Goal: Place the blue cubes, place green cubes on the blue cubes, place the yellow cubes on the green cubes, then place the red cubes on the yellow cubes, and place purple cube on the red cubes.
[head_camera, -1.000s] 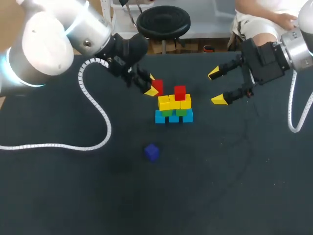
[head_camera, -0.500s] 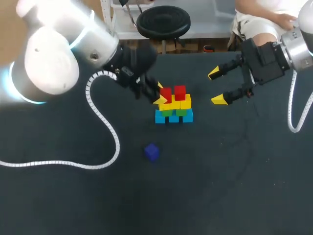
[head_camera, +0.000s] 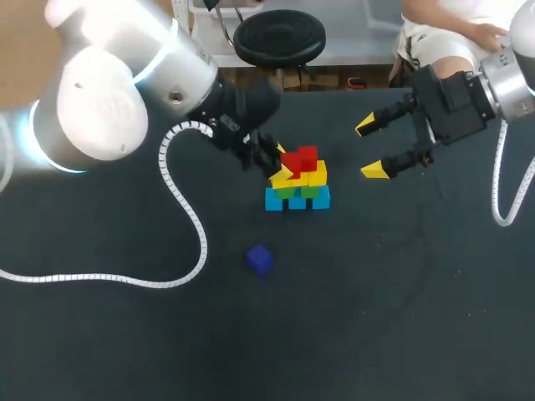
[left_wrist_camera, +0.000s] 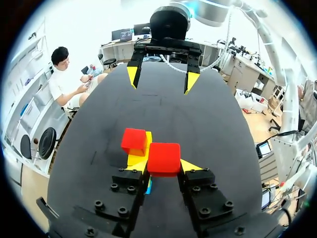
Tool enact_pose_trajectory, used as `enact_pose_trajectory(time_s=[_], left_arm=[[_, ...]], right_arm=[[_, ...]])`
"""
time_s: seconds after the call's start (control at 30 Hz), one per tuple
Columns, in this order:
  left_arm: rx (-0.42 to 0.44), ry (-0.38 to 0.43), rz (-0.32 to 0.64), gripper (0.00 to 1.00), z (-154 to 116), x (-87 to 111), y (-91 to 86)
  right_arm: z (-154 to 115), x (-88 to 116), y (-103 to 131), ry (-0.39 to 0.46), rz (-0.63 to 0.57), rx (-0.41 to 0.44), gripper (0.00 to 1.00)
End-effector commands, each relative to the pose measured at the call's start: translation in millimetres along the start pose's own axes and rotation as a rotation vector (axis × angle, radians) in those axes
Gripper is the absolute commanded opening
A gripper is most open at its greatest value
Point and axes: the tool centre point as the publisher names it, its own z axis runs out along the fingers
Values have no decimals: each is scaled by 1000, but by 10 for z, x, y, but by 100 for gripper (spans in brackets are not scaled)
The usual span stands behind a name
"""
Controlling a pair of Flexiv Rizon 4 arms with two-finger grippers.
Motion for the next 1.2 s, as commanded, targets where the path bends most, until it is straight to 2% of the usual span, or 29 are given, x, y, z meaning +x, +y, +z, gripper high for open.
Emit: enact_pose_trajectory(time_s=[0.03, 0.37, 0.83, 1.2], left_arm=[[-1, 4, -11, 0, 38, 16, 7], [-2, -5, -28, 0, 74, 75, 19], [-2, 6, -36, 0, 153, 99, 161], [-14, -11, -34, 0, 128, 114, 208]], right_arm=[[-3, 2, 8, -1, -1, 2, 100], [-3, 2, 8, -1, -1, 2, 100], [-3, 2, 8, -1, -1, 2, 100], [-3, 2, 8, -1, -1, 2, 100]])
